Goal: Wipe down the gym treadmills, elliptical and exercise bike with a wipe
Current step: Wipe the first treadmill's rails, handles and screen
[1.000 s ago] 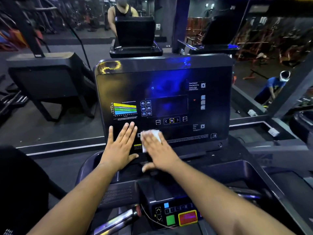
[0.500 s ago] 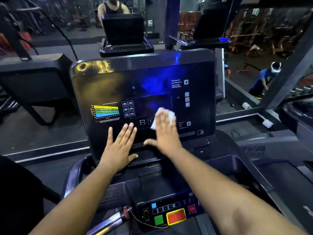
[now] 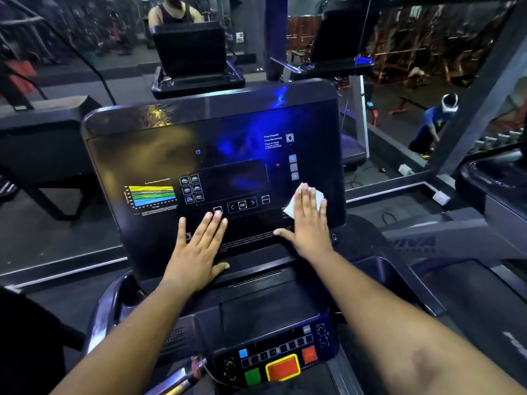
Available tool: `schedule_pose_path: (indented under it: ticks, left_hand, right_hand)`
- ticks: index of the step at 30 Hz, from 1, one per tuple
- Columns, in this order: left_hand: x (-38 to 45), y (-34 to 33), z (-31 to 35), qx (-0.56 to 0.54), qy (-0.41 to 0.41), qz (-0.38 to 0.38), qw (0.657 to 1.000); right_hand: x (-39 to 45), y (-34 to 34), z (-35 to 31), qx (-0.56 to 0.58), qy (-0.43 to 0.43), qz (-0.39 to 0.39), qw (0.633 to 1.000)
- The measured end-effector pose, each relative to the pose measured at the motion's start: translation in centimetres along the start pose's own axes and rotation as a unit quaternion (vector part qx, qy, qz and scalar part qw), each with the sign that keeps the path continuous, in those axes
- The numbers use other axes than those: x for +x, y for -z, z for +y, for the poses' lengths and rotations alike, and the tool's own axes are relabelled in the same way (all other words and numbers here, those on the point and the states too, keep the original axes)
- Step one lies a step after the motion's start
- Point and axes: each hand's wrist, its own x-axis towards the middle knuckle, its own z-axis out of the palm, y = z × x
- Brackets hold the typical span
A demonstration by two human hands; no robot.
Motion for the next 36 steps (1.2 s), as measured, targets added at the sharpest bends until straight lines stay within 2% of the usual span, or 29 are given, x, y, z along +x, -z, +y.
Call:
schedule_pose_path:
  ticks: [2, 6, 9, 12, 16, 22, 25, 31, 33, 36]
  left_hand:
    - [0.7, 0.2, 0.4, -0.001, -0.01, 0.004, 1.0]
    - [1.8, 0.5, 1.4, -0.002, -0.028, 0.015, 0.999]
    - [2.5, 0.8, 2.2, -0.008, -0.037, 0.022, 0.999]
    - [3.2, 0.8, 3.0, -0.006, -0.039, 0.021, 0.999]
    - [3.8, 0.6, 4.3, -0.01, -0.048, 0.017, 0.999]
    - [5.5, 0.9, 6.2, -0.018, -0.074, 0.012, 0.997]
    - [6.7, 1.2, 7.0, -0.017, -0.079, 0.009, 0.997]
    - [9.3, 2.1, 8.6, -0.021, -0.074, 0.013, 0.997]
    - [10.0, 2.5, 9.0, -0.025, -0.07, 0.022, 0.997]
    - [10.6, 2.9, 9.5, -0.031, -0.055, 0.031, 0.997]
  right_hand:
    - [-0.3, -0.7, -2.5, 0.008, 0.007, 0.0, 1.0]
    - [-4.3, -4.7, -4.9, -0.042, 0.223, -0.052, 0.973]
    - [-6.2, -6.1, -2.2, -0.07, 0.269, -0.058, 0.959]
    - [-6.6, -4.9, 1.9, -0.083, 0.23, -0.078, 0.966]
    - [-6.7, -3.5, 7.2, -0.048, 0.089, -0.104, 0.989]
    - [-4.0, -1.4, 8.1, 0.034, -0.055, -0.044, 0.997]
    - [-1.3, 0.1, 7.3, 0.046, -0.059, -0.011, 0.997]
    - [5.9, 6.6, 6.2, 0.04, -0.003, 0.041, 0.998]
    - [6.1, 6.5, 6.3, 0.035, 0.01, 0.046, 0.998]
    - [2.7, 2.8, 7.5, 0.039, 0.012, 0.038, 0.998]
